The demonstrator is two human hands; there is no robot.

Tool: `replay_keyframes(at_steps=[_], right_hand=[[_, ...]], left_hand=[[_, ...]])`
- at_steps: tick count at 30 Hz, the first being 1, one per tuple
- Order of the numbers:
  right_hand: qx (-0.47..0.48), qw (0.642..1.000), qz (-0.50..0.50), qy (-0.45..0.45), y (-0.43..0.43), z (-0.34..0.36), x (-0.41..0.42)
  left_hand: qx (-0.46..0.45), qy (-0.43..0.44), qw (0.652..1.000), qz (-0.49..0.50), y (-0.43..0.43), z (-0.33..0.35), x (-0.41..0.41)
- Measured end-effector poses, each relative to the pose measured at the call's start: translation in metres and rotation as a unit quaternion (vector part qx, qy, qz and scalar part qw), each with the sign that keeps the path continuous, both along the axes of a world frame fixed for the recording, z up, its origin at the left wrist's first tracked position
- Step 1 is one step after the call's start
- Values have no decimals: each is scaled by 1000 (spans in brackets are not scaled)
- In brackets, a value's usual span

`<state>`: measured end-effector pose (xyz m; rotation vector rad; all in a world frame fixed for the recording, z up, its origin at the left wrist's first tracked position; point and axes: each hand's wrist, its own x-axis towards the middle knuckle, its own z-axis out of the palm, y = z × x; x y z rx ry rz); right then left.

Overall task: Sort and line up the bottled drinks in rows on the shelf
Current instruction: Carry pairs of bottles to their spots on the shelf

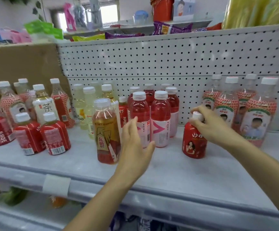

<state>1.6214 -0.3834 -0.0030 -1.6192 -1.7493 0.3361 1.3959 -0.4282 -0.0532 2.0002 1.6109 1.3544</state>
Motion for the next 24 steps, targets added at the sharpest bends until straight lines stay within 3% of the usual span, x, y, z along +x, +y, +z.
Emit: replay_keyframes(at_steps=[4,15,24], right_hand=[[16,998,37,43,-36,-5,-18],[55,986,127,91,-74,-11,-111],[63,973,78,209,-73,-29,-175]], left_hand=[[156,33,984,81,-29,-10,-30],[17,-122,988,88,-41,-11,-93],[34,-112,989,89,-13,-8,-174]])
